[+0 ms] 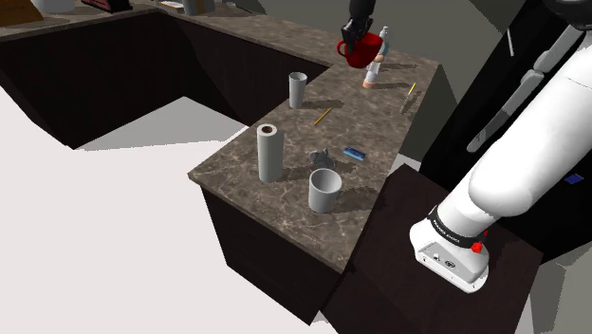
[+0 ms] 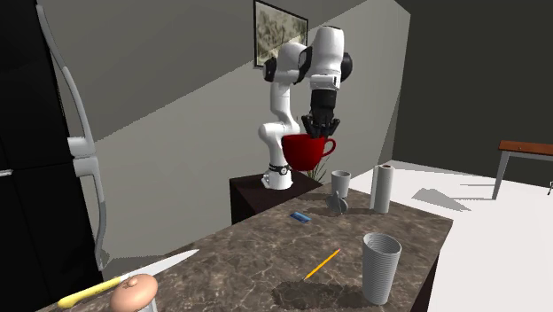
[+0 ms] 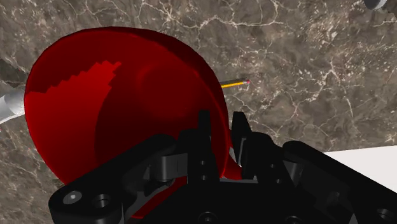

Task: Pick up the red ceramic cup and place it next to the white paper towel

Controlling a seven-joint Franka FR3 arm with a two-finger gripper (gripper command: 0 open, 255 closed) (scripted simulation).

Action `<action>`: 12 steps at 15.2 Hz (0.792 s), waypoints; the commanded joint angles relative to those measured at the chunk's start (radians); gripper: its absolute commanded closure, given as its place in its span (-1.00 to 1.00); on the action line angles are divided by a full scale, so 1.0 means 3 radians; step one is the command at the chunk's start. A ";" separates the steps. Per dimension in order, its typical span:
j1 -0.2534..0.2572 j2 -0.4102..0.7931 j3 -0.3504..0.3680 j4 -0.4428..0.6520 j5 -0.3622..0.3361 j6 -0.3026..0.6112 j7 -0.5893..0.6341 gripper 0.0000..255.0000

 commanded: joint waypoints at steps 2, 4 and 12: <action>0.0106 0.0136 0.0101 0.0178 0.0013 -0.0064 0.0203 1.00; 0.0179 0.0215 0.0167 0.0281 0.0015 -0.0104 0.0339 1.00; 0.0466 0.0657 0.0395 0.0881 0.0026 -0.0326 0.0842 1.00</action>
